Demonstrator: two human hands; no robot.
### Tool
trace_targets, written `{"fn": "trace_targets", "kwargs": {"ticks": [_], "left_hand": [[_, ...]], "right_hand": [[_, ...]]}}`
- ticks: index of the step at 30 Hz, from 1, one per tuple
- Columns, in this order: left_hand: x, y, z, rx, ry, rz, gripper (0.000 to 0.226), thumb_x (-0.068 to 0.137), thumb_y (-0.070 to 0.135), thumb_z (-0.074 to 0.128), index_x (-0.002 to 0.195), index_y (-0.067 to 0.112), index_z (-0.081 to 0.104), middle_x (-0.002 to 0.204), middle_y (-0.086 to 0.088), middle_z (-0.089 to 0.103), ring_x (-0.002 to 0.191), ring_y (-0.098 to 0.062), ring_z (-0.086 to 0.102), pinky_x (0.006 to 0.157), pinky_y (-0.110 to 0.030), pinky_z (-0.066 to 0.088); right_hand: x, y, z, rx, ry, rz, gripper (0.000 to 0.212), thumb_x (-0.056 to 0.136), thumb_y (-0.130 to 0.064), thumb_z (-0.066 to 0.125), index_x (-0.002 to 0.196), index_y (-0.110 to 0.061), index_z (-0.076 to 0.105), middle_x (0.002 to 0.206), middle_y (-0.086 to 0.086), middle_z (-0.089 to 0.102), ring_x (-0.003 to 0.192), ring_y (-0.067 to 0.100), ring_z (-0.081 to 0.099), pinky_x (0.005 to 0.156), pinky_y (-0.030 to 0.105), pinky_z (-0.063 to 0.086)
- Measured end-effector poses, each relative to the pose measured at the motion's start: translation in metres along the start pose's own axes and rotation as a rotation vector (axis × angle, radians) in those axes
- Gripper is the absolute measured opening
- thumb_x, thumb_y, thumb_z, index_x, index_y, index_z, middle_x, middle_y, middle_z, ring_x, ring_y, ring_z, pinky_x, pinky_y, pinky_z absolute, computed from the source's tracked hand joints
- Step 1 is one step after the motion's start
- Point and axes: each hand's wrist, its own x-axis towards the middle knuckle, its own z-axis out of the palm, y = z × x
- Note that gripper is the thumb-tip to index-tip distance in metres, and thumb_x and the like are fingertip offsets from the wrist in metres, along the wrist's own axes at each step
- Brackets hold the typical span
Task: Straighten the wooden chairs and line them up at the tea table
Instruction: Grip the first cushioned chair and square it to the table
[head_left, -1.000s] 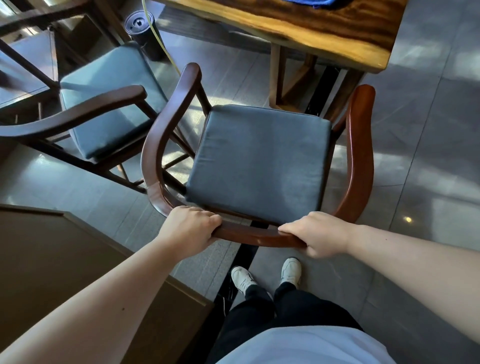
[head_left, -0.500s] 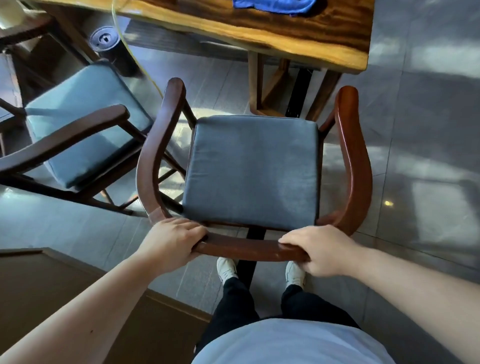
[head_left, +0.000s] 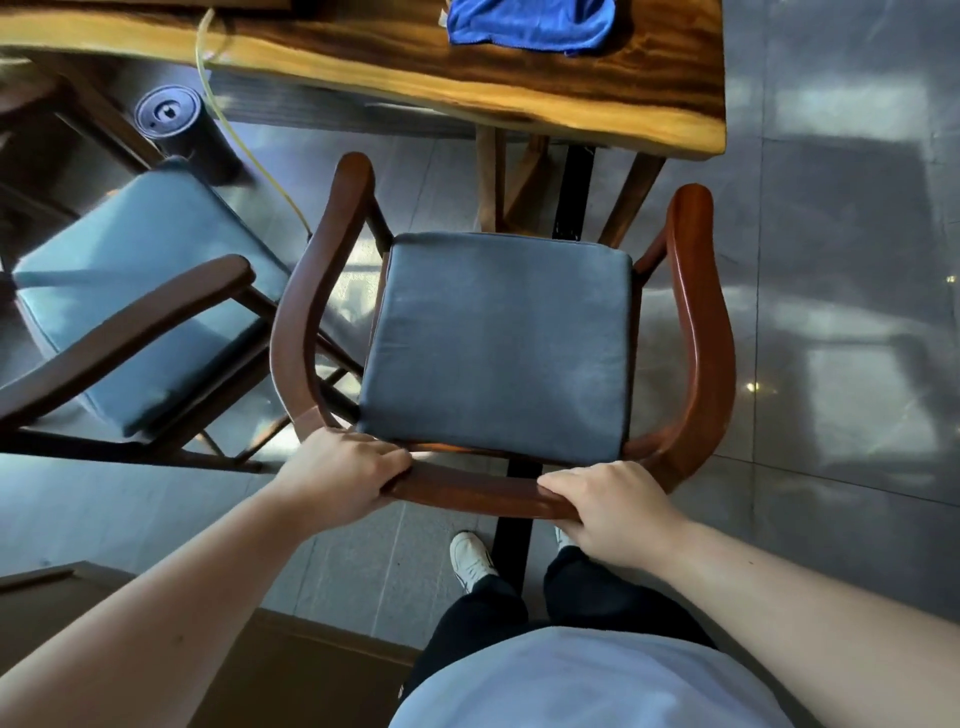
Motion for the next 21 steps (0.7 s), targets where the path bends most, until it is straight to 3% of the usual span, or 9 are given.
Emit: {"fn": "trace_targets", "kwargs": {"ticks": [5, 11, 14, 17, 21], "left_hand": [[0.003, -0.036, -0.010, 0.002, 0.005, -0.069, 0.028, 0.071, 0.033, 0.080, 0.095, 0.025, 0.068, 0.083, 0.007, 0.071, 0.079, -0.020, 0.069, 0.069, -0.036, 0.057], [0.009, -0.034, -0.016, 0.015, -0.020, -0.117, 0.024, 0.066, 0.025, 0.079, 0.087, 0.025, 0.067, 0.077, 0.007, 0.069, 0.073, -0.022, 0.068, 0.065, -0.035, 0.055], [0.015, -0.007, -0.022, 0.032, -0.011, -0.052, 0.020, 0.071, 0.023, 0.068, 0.090, 0.024, 0.065, 0.078, 0.008, 0.066, 0.074, -0.020, 0.065, 0.062, -0.035, 0.055], [0.029, 0.034, -0.015, 0.026, 0.031, -0.006, 0.024, 0.083, 0.039, 0.049, 0.095, 0.023, 0.063, 0.080, 0.008, 0.065, 0.074, -0.020, 0.063, 0.063, -0.034, 0.055], [0.051, 0.071, -0.002, 0.109, 0.017, -0.084, 0.027, 0.074, 0.044, 0.072, 0.078, 0.020, 0.059, 0.063, 0.007, 0.060, 0.053, -0.024, 0.059, 0.046, -0.032, 0.047]], "right_hand": [[0.032, -0.017, -0.003, 0.000, -0.016, 0.019, 0.018, 0.086, -0.037, 0.059, 0.099, -0.025, 0.060, 0.097, -0.002, 0.071, 0.090, 0.030, 0.065, 0.067, 0.038, 0.046], [0.018, 0.012, -0.010, 0.121, -0.066, -0.061, 0.040, 0.086, -0.027, 0.063, 0.126, -0.023, 0.058, 0.122, -0.006, 0.067, 0.107, 0.022, 0.062, 0.085, 0.041, 0.053], [0.008, 0.046, -0.014, 0.034, -0.138, -0.022, 0.039, 0.082, -0.035, 0.066, 0.119, -0.027, 0.058, 0.114, -0.008, 0.068, 0.103, 0.019, 0.063, 0.086, 0.036, 0.050], [0.011, 0.069, -0.013, -0.096, -0.227, -0.012, 0.038, 0.080, -0.043, 0.064, 0.113, -0.028, 0.053, 0.099, -0.010, 0.068, 0.093, 0.018, 0.064, 0.081, 0.035, 0.046], [0.027, 0.078, -0.023, -0.221, -0.404, -0.045, 0.025, 0.078, -0.033, 0.056, 0.101, -0.024, 0.053, 0.097, -0.005, 0.065, 0.094, 0.022, 0.063, 0.080, 0.038, 0.045]]}}
